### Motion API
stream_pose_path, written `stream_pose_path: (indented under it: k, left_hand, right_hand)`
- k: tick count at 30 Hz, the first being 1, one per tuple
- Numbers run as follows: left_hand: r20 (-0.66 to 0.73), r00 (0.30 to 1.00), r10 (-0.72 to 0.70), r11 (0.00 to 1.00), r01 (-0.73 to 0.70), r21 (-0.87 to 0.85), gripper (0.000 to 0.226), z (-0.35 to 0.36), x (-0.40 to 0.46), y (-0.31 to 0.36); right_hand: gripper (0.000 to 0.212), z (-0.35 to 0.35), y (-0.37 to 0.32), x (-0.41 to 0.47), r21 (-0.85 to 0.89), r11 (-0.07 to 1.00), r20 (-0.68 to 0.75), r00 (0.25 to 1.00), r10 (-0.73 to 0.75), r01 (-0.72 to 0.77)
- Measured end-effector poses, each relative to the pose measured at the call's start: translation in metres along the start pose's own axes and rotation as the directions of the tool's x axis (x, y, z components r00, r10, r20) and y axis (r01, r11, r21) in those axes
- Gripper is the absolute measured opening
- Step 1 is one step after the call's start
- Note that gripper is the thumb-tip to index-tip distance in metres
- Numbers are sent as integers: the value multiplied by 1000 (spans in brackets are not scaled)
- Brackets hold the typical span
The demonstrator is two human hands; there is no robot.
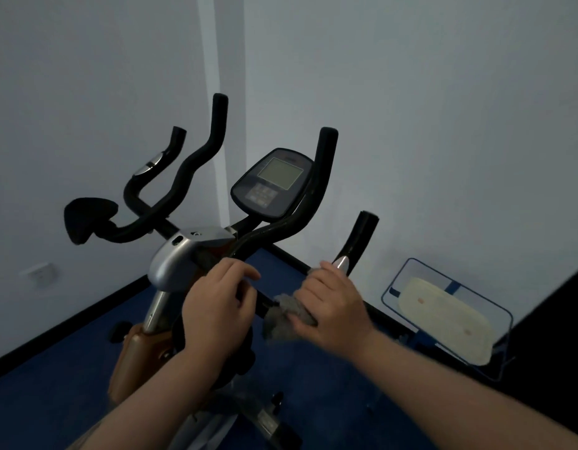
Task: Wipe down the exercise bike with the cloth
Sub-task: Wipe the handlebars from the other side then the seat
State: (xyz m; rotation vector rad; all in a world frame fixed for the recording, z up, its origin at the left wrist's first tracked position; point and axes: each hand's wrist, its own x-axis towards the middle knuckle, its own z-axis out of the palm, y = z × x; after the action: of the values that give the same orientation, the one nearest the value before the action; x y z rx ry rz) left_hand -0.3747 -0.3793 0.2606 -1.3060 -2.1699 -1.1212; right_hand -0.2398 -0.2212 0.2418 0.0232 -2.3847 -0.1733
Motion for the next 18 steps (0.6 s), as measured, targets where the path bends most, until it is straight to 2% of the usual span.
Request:
stream_pose_path:
  k: [2,4,6,9,10,11,12,14,16,18]
  left_hand:
    - [-13,1000,14,1000,-14,-17,10,-1,-1,-1]
    - [-24,1000,12,1000,-13,-25,12,0,-1,-2]
    - [-40,999,4,999,-6,-32,12,1,-2,-1]
    - [-62,998,-11,1000,9,-26,12,1,-2,1]
    - [-64,998,-17,1000,15,-24,13,1,-1,2]
    - [-64,998,-24,1000,23,-18,14,0,-1,3]
    - [-66,997,-35,999,34,-7,14,0,-1,4]
    - [-74,995,-67,998,68,7,12,0,-2,5]
    - [-80,991,-111,994,111,-6,15,-1,-3,7]
    - [-87,986,-143,990,142,-10,15,-1,-4,9]
  right_hand:
    - [33,-15,37,10,-44,976,132,970,-206,213]
    - [34,-32,76,24,-109,969,146,968,-205,222]
    - [34,-38,91,27,-169,979,92,991,-98,112]
    - [29,-20,53,18,-68,975,-48,977,209,-212]
    - [28,-10,37,15,-12,964,-70,962,264,-266]
    - [27,-4,24,13,17,967,-65,964,256,-256]
    - [27,-2,18,11,19,982,-42,981,190,-189]
    - [30,-12,30,16,9,999,54,998,-41,40]
    - [35,-29,65,26,-43,969,138,962,-234,242]
    - [36,-44,100,32,-155,941,165,947,-276,301]
